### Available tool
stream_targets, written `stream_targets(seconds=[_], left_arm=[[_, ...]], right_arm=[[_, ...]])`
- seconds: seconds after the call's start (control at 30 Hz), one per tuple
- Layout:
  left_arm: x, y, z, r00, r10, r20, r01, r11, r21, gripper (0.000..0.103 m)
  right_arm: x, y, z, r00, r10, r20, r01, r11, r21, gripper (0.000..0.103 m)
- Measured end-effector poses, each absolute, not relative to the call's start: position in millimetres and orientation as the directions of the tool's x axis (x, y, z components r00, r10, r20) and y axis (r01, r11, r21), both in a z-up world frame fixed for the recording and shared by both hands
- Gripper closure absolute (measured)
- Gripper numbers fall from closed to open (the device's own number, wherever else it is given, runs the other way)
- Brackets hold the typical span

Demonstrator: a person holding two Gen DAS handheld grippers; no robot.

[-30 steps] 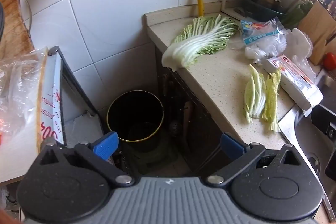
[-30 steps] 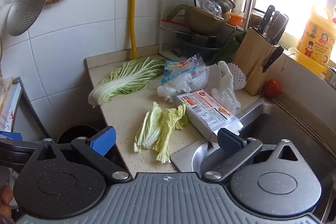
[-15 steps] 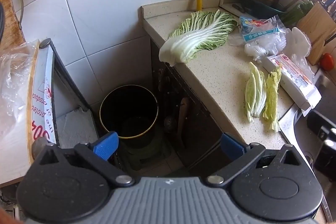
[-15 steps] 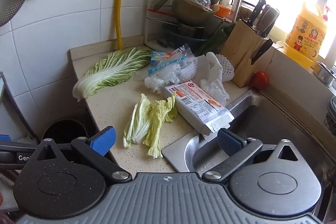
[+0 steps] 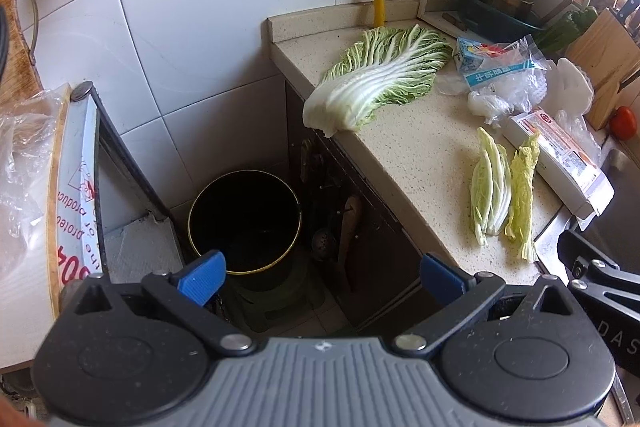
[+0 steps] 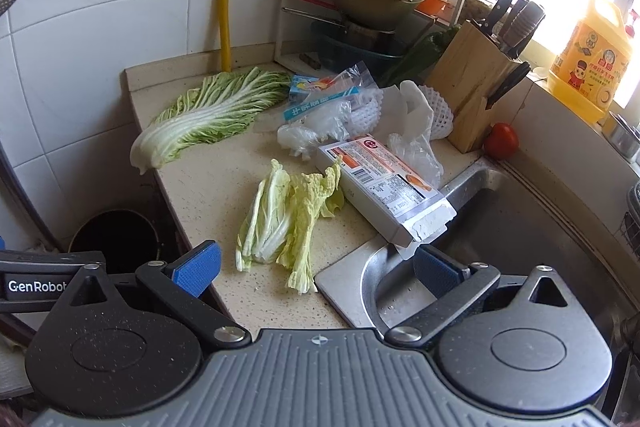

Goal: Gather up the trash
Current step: 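Move both tools toward the cabbage leaves on the counter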

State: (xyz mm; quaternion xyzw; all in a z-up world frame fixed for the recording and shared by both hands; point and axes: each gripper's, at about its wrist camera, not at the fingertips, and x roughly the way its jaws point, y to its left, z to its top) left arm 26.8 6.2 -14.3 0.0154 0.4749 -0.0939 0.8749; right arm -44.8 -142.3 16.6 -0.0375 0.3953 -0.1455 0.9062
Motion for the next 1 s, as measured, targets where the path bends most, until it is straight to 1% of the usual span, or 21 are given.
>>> stream_targets(seconds=[0.23,0.67,0.93,1.0], left_arm=[[34,0,-19,0.511,-0.156,-0.845,0.191,0.979,-0.066,0.007],[45,-10,-22,0.510,-0.155,-0.846,0.220,0.974,-0.047,0.010],[50,-10,-22,0.516,-0.147,-0.844,0.230,0.973,-0.028,0.011],[50,-9,-23,0.518,-0.142,-0.844,0.231,0.973,-0.022,0.012]], right_arm=[[-34,-141,9,0.611,-0.318,-0.725,0.265,0.945,-0.191,0.000],[-24,-152,-1,0.583,-0.292,-0.758,0.308,0.943,-0.126,0.000],[-20,-150,-6,0.577,-0.255,-0.776,0.308,0.948,-0.083,0.004],[-18,-150,-7,0.580,-0.229,-0.782,0.298,0.953,-0.058,0.009]])
